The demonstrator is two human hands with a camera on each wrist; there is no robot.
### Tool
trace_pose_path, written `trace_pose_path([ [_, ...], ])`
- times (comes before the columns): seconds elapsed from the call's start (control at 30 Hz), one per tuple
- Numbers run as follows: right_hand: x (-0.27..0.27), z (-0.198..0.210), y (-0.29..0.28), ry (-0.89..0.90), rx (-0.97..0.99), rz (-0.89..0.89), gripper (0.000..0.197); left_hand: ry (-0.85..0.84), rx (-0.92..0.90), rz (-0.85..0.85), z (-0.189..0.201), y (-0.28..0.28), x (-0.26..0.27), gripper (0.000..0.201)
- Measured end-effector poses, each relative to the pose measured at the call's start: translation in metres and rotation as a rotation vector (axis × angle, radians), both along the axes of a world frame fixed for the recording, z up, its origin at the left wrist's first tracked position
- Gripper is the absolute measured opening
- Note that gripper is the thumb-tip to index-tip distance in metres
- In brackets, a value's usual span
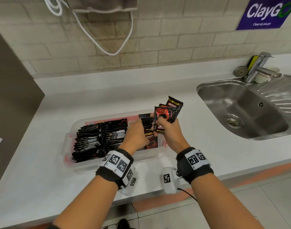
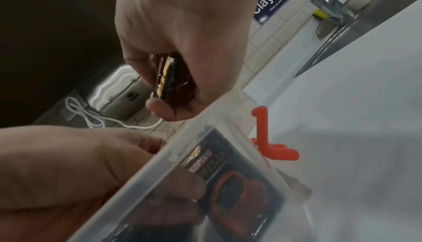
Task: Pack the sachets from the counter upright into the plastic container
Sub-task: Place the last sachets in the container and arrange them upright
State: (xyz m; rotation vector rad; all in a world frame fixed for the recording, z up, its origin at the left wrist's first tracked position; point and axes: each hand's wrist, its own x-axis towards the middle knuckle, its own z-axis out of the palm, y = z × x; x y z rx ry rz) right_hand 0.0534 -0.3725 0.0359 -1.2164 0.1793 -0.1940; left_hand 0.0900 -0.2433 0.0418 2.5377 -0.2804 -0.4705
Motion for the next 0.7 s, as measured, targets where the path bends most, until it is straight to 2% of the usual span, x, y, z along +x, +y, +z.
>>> trace_pose_path([
  [0.07, -0.001, -0.001, 0.000, -0.003, 0.024, 0.001, 0.016, -0.008, -0.032, 0.000, 0.005, 0.003, 0.001, 0.072],
  [0.23, -0.002, 0.000, 0.000, 0.004, 0.058, 0.034, 0.014, -0.052, -0.141, -0.023, 0.032, 0.018, 0.005, 0.038],
  [0.43, -0.003, 0.003, -0.002, 0.009, 0.046, 0.119, 0.020, 0.006, -0.572, -0.006, 0.066, 0.016, 0.005, 0.032],
  [0.53, -0.004, 0.007, 0.001, -0.011, 0.038, 0.216, 0.031, -0.017, -0.596, -0.011, 0.068, 0.009, 0.003, 0.029],
  [0.7, -0.006, 0.008, 0.000, -0.026, 0.032, 0.222, 0.026, -0.020, -0.621, 0.043, 0.066, 0.014, 0.007, 0.022],
])
